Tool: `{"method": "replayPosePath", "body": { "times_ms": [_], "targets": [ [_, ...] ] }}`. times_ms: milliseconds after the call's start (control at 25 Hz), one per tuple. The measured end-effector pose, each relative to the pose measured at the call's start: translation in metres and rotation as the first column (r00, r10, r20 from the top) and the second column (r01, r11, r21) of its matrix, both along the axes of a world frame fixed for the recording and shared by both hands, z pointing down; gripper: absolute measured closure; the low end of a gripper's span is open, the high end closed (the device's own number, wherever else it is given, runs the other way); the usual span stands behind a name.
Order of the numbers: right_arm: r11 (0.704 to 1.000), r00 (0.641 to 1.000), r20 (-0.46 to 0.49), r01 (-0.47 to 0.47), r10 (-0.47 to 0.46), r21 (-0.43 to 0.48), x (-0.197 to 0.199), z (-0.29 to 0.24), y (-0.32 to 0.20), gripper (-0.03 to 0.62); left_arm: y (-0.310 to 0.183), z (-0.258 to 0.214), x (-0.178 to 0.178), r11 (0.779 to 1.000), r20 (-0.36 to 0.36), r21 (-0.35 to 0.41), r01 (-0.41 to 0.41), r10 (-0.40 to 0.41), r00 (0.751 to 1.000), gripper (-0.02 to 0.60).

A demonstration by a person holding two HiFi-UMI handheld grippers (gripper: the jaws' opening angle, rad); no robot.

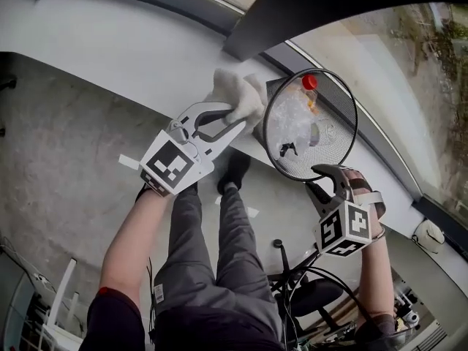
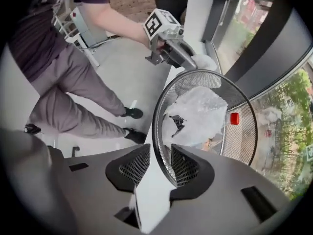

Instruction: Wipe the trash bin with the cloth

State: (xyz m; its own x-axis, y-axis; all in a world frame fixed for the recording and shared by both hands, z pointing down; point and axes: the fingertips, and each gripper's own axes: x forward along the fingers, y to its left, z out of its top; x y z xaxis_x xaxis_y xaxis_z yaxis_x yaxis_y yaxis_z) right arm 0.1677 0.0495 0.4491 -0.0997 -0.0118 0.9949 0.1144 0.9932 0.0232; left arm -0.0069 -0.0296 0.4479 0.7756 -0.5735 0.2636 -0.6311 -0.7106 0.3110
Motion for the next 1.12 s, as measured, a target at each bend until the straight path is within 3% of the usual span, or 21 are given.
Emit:
{"method": "replayPosePath", "body": {
  "times_ms": [40, 120, 240, 480, 680, 840, 1000, 1120],
  "targets": [
    [1.0, 1.0, -0.004, 0.01, -0.01, -0.011, 0.0, 0.005, 0.002, 0.462, 0.0, 0.0, 0.004, 1.0, -0.008, -0.009, -0.004, 0.004, 1.0, 0.526],
    [0.999, 1.0, 0.023, -0.011, 0.012, -0.047, -0.004, 0.008, 0.003, 0.522, 0.004, -0.001, 0.02, 0.999, -0.019, -0.012, -0.045, 0.045, 0.999, 0.526],
    [0.997, 0.997, 0.065, -0.029, 0.034, -0.072, -0.015, 0.003, 0.004, 0.534, 0.017, -0.008, 0.04, 0.993, -0.027, -0.003, -0.114, 0.114, 0.993, 0.526],
    [0.985, 0.977, 0.148, -0.143, 0.156, -0.095, -0.049, 0.002, 0.004, 0.543, 0.048, -0.012, 0.062, 0.988, -0.073, -0.038, -0.153, 0.15, 0.986, 0.528],
    [0.977, 0.959, 0.197, -0.188, 0.205, -0.106, -0.094, 0.0, 0.007, 0.543, 0.073, -0.003, 0.071, 0.974, -0.052, -0.066, -0.218, 0.215, 0.975, 0.528],
    [0.973, 0.947, 0.227, -0.21, 0.228, -0.098, -0.099, -0.003, 0.001, 0.54, 0.081, 0.002, 0.077, 0.965, -0.013, -0.06, -0.256, 0.256, 0.967, 0.528],
    [0.976, 0.922, 0.323, -0.19, 0.215, -0.109, -0.087, -0.03, 0.006, 0.516, 0.065, 0.001, 0.056, 0.985, 0.008, -0.048, -0.168, 0.168, 0.986, 0.528],
    [0.975, 0.928, 0.298, -0.213, 0.224, -0.067, -0.052, -0.044, -0.001, 0.493, 0.035, -0.008, 0.025, 0.998, -0.076, -0.052, -0.023, 0.019, 0.997, 0.528]
  ]
}}
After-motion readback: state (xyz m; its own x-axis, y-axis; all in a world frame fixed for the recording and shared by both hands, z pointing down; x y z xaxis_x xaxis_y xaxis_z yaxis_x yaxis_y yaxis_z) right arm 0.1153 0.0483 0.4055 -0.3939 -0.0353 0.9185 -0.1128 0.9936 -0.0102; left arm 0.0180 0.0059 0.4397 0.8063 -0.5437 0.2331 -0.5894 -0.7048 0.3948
